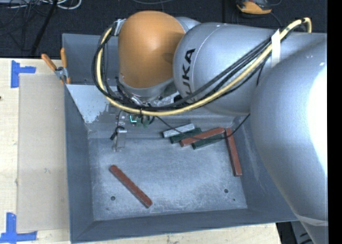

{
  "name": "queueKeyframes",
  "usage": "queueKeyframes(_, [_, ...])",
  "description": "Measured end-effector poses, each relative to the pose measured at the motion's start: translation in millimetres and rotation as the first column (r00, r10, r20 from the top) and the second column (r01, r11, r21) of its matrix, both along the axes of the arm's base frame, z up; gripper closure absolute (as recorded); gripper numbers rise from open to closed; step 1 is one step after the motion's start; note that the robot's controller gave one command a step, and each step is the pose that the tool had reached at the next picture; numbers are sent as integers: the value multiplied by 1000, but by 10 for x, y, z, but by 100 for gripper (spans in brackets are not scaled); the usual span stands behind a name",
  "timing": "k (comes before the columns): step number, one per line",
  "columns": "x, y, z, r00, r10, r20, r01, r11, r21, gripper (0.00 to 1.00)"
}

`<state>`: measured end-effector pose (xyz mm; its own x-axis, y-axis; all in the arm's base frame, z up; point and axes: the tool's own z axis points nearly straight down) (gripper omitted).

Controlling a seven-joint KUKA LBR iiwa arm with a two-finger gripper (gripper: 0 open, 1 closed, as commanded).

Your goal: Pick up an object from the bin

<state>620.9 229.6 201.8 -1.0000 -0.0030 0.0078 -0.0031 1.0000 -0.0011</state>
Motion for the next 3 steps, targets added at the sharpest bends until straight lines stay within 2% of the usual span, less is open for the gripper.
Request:
queueKeyframes(1, [-696,-419,-740,986,168,0,-168,986,-1,0])
queueKeyframes(2, [-999,-441,-1364,990,140,-1,-140,990,0,0])
queueKeyframes(3, [-1272,-1275,-1321,800,600,7,-600,800,0,0])
